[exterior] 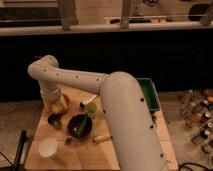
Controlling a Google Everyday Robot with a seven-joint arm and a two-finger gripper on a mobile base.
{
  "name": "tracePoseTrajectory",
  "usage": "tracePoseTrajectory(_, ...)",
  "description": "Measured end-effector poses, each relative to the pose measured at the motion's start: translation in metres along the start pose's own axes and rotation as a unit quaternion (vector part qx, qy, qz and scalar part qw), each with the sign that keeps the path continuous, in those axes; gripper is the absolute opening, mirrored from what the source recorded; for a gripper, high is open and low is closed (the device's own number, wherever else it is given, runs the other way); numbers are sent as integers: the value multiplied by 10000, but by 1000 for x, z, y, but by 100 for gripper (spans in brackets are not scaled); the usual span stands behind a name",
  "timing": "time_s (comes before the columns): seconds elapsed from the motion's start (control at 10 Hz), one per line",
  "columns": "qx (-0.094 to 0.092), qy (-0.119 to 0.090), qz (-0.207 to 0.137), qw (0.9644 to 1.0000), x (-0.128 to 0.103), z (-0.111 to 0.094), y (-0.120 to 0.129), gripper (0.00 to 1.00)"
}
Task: Place apple in metal cup
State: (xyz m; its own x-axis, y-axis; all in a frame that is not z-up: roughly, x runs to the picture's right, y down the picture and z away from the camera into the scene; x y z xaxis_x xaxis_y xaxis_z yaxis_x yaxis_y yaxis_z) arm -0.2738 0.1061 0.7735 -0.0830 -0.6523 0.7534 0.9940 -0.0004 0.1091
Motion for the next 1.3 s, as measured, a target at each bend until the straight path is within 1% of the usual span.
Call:
tracePoseTrajectory(0.4, 13, -68, -185, 9998, -6, 4, -9, 0)
tracePoseTrajectory(0.8, 12, -147, -282, 9995, -11, 6, -11, 1)
tracePoseTrajectory(0.9, 5, -179, -312, 9994, -12, 6, -13, 6)
tracePoseTrajectory(1.0, -2, -203, -334, 9992, -13, 7, -14, 14)
tracePoseTrajectory(1.2, -19, -243, -384, 9990, -14, 6, -16, 35)
tracePoseTrajectory(1.3, -26, -251, -399, 9989, -13, 6, -16, 43)
